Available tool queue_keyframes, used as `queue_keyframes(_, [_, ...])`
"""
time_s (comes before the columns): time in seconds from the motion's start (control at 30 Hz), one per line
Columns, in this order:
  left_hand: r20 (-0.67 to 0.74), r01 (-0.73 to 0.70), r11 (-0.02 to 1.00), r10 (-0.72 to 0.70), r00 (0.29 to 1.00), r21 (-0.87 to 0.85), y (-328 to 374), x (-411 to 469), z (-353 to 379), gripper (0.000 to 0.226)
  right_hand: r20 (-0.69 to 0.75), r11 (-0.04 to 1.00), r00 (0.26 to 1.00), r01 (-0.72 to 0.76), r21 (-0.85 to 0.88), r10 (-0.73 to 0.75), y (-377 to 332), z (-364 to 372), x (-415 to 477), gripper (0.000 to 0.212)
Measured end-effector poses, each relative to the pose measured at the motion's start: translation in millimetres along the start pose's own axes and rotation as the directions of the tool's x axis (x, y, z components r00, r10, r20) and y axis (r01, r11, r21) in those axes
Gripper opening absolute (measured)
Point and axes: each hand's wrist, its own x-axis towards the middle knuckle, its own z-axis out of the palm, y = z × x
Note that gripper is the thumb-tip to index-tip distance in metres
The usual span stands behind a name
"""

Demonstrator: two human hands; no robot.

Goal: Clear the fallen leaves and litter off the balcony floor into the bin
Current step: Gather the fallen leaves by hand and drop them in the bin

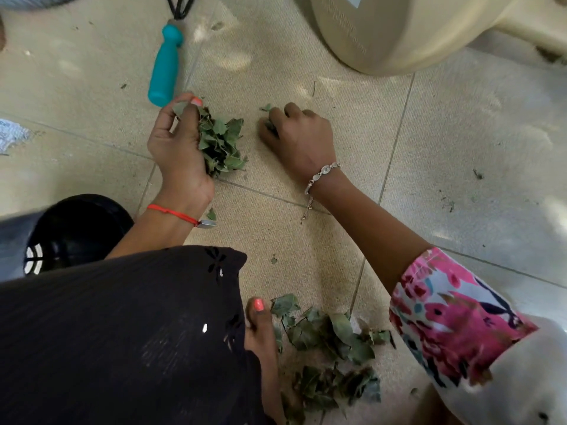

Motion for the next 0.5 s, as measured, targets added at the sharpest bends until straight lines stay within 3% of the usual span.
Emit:
queue_keyframes(0.2, [0.021, 0.023, 0.998, -0.024, 0.999, 0.064, -5.8, -3.2, 9.0, 0.011, -0.191, 0.990, 0.980, -0.025, 0.141, 0.052, 12.9, 7.7, 1.7, 0.028])
queue_keyframes(0.27, [0.016, 0.043, 0.997, -0.044, 0.999, 0.063, -6.8, -3.6, 12.3, 0.013, -0.211, 0.927, 0.961, -0.093, 0.364, 0.179, 13.1, 6.1, 4.3, 0.028])
queue_keyframes(0.3, [0.011, 0.052, 0.997, -0.053, 0.999, 0.058, -7.3, -2.9, 14.9, 0.013, -0.154, 0.835, 0.948, -0.158, 0.527, 0.278, 13.0, 1.3, 7.9, 0.032])
queue_keyframes(0.33, [0.006, 0.063, 0.997, -0.063, 0.998, 0.050, -7.8, -2.2, 17.8, 0.014, -0.067, 0.696, 0.920, -0.242, 0.676, 0.385, 12.4, -5.1, 12.0, 0.038])
queue_keyframes(0.4, [-0.009, 0.085, 0.996, -0.085, 0.996, 0.029, -8.8, -1.3, 24.9, 0.013, 0.211, 0.252, 0.809, -0.400, 0.881, 0.549, 9.2, -14.8, 17.1, 0.049])
queue_keyframes(0.47, [-0.018, 0.113, 0.993, -0.113, 0.993, -0.013, -8.7, -1.4, 33.5, 0.013, 0.493, -0.225, 0.668, -0.450, 0.864, 0.557, 3.7, -20.0, 19.8, 0.045])
queue_keyframes(0.5, [-0.028, 0.125, 0.991, -0.126, 0.992, -0.041, -8.4, -0.9, 39.0, 0.013, 0.595, -0.379, 0.617, -0.458, 0.804, 0.515, 1.8, -22.9, 22.5, 0.041])
